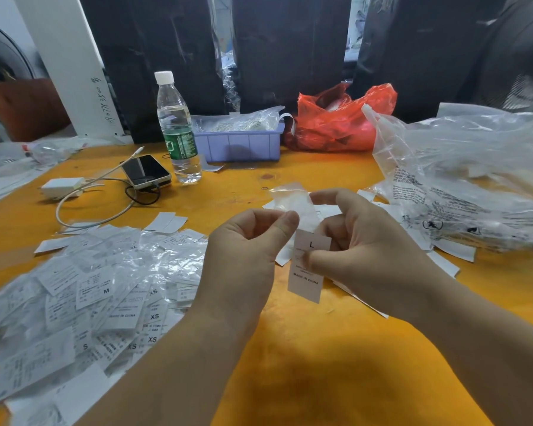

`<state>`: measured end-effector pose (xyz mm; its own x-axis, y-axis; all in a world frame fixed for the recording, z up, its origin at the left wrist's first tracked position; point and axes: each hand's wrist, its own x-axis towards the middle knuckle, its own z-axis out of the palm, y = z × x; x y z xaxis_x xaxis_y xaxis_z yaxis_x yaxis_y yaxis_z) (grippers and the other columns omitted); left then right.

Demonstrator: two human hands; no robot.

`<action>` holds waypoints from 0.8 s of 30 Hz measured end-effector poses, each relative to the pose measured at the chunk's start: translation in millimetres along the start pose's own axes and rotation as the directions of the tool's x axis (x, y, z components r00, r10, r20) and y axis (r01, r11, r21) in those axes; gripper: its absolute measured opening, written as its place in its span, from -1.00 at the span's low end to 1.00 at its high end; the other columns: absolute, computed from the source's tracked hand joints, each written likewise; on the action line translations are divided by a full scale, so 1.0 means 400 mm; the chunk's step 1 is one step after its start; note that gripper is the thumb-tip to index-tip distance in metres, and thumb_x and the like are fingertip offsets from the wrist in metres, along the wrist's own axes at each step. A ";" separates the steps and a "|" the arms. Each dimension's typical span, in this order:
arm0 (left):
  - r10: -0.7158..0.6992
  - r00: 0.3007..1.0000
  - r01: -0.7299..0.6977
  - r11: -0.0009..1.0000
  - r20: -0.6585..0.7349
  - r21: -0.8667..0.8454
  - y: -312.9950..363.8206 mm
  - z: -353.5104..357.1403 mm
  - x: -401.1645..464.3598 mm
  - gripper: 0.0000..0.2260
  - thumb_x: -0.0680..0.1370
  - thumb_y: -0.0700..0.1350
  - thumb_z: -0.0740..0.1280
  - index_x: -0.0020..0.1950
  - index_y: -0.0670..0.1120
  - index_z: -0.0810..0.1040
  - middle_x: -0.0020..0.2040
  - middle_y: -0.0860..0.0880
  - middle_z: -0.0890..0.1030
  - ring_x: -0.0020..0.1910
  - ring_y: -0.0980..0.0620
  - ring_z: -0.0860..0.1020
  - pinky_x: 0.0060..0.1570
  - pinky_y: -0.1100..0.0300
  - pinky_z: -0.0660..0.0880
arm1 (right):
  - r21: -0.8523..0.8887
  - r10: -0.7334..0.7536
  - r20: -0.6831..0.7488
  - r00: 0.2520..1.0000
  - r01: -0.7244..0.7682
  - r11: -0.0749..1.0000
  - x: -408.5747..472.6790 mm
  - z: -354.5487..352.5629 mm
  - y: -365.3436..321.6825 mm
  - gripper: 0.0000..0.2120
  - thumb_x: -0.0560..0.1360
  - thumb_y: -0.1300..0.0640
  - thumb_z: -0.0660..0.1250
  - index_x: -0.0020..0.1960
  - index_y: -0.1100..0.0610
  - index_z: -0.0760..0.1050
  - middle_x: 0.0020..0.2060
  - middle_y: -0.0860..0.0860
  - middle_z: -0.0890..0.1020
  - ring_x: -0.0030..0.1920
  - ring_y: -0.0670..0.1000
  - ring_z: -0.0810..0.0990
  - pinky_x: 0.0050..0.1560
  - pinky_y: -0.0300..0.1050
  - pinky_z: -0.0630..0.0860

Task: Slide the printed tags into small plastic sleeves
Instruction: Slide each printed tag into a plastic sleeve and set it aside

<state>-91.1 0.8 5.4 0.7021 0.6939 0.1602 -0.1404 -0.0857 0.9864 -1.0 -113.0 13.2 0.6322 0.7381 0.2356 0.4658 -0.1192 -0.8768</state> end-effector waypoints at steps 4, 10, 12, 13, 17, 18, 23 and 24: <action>-0.044 0.991 0.051 0.997 0.123 -0.057 0.004 -0.003 -0.001 -0.79 0.34 0.09 0.40 -0.15 -0.01 0.66 -0.18 -0.05 0.71 -0.29 0.20 0.58 -0.36 0.41 0.46 | 0.156 0.005 0.073 0.997 -0.016 0.988 0.005 -0.006 -0.004 -0.46 0.40 0.38 0.44 0.17 -0.11 0.37 -0.27 0.08 0.69 -0.27 0.09 0.63 -0.34 -0.15 0.44; -0.093 0.972 0.114 0.990 0.215 -0.087 0.015 -0.010 0.005 -0.76 0.29 0.07 0.41 -0.14 -0.01 0.70 -0.17 -0.07 0.70 -0.14 -0.02 0.59 0.18 -0.24 0.44 | 0.277 0.025 0.131 0.991 -0.061 0.959 0.010 -0.021 -0.009 -0.46 0.39 0.41 0.45 0.24 0.03 0.39 -0.30 0.10 0.68 -0.30 0.20 0.49 -0.37 0.00 0.33; -0.092 0.971 0.109 0.992 0.222 -0.068 0.018 -0.015 0.006 -0.82 0.35 0.03 0.39 -0.14 0.01 0.71 -0.18 -0.04 0.70 -0.17 0.02 0.59 0.15 -0.23 0.45 | 0.290 0.043 0.132 0.990 -0.080 0.954 0.012 -0.024 -0.009 -0.45 0.39 0.42 0.45 0.26 0.07 0.38 -0.27 0.16 0.68 -0.30 0.30 0.49 -0.35 0.02 0.34; -0.088 0.970 0.102 0.994 0.227 -0.050 0.017 -0.016 0.008 -0.86 0.42 -0.01 0.38 -0.13 0.01 0.71 -0.19 -0.04 0.70 -0.20 0.06 0.58 0.07 -0.17 0.46 | 0.296 0.050 0.134 0.990 -0.088 0.951 0.013 -0.025 -0.009 -0.45 0.39 0.43 0.45 0.27 0.08 0.38 -0.26 0.18 0.68 -0.31 0.33 0.49 -0.38 -0.02 0.37; -0.067 0.965 0.068 0.998 0.255 0.005 0.015 -0.024 0.014 -0.88 0.55 -0.18 0.34 -0.03 -0.05 0.67 -0.17 -0.06 0.71 -0.28 0.15 0.58 -0.17 0.21 0.48 | 0.320 0.075 0.167 0.983 -0.126 0.939 0.016 -0.035 -0.003 -0.46 0.38 0.46 0.43 0.25 0.11 0.39 -0.36 0.12 0.65 -0.42 0.02 0.50 -0.54 -0.24 0.34; -0.052 0.961 0.051 0.999 0.273 0.009 0.017 -0.026 0.012 -0.89 0.53 -0.19 0.36 -0.01 -0.06 0.66 -0.18 -0.05 0.71 -0.28 0.16 0.60 -0.24 0.30 0.49 | 0.324 0.080 0.178 0.981 -0.135 0.936 0.016 -0.036 -0.001 -0.46 0.38 0.46 0.43 0.26 0.12 0.38 -0.40 0.08 0.63 -0.47 -0.03 0.48 -0.55 -0.25 0.33; 0.014 0.955 -0.022 0.999 0.296 0.024 0.020 -0.028 0.006 -0.83 0.44 -0.24 0.44 0.01 -0.09 0.63 -0.16 -0.12 0.70 -0.17 0.01 0.68 -0.22 0.28 0.59 | 0.323 0.069 0.196 0.978 -0.130 0.938 0.015 -0.032 0.003 -0.50 0.40 0.47 0.41 0.24 0.15 0.38 -0.43 0.06 0.55 -0.46 -0.02 0.41 -0.51 -0.21 0.27; 0.031 0.963 -0.035 0.999 0.268 0.010 0.020 -0.028 0.007 -0.83 0.45 -0.25 0.43 0.02 -0.09 0.62 -0.16 -0.12 0.70 -0.18 0.02 0.68 -0.23 0.30 0.58 | 0.310 0.069 0.182 0.981 -0.124 0.943 0.015 -0.031 0.002 -0.51 0.39 0.43 0.43 0.24 0.14 0.40 -0.39 0.13 0.53 -0.43 0.05 0.39 -0.48 -0.14 0.25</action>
<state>-98.1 9.9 13.5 0.8590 0.4735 0.1948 -0.1579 -0.1168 0.9805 10.8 -117.1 19.2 0.5396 0.8367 0.0942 0.1692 0.0019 -0.9856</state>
